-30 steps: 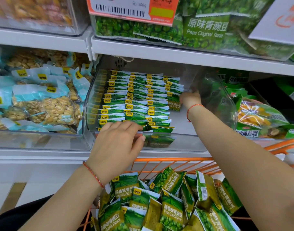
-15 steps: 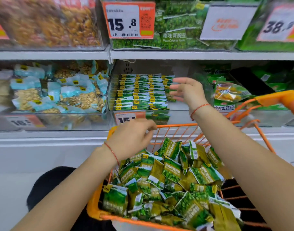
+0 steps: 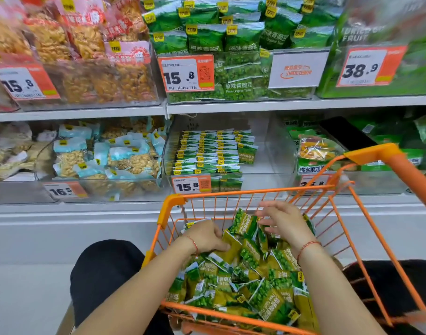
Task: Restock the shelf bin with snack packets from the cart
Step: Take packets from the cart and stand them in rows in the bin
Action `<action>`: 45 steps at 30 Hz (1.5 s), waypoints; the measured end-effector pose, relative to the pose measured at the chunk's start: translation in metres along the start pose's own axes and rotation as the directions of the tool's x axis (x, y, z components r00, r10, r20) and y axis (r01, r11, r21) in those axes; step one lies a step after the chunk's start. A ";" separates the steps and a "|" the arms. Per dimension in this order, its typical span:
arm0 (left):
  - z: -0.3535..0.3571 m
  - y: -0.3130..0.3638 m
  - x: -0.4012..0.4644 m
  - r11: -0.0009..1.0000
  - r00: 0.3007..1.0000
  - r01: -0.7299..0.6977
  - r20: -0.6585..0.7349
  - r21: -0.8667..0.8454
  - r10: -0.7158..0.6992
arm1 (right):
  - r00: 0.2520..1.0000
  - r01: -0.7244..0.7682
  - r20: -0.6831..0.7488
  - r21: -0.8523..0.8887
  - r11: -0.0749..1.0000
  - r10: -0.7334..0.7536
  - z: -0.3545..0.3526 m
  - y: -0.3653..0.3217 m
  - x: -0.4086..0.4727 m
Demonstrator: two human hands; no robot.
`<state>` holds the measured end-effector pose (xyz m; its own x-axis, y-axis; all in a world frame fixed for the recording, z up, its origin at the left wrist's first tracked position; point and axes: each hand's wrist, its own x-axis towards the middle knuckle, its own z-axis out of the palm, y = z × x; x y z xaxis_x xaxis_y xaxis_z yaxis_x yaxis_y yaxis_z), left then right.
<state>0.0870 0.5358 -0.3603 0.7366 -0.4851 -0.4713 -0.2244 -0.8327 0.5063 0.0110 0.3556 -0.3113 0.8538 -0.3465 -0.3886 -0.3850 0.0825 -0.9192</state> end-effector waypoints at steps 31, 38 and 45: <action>0.010 0.037 -0.004 0.956 0.987 -0.104 -0.086 0.276 0.132 | 0.993 -0.046 -0.068 0.533 0.845 0.097 -0.007 0.010 0.008; 0.040 0.051 0.021 0.967 0.998 0.033 -0.066 0.254 -0.016 | 0.983 -0.091 -0.075 0.594 0.799 0.167 -0.010 0.015 0.010; -0.018 0.032 -0.009 0.979 0.988 -0.041 -0.156 -0.201 0.010 | 0.987 -0.058 -0.082 0.632 0.773 0.141 -0.008 0.011 0.009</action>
<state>0.0844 0.5184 -0.3264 0.8247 -0.4456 -0.3482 -0.1217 -0.7411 0.6602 0.0119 0.3462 -0.3245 0.7596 -0.4066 -0.5076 -0.1254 0.6742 -0.7278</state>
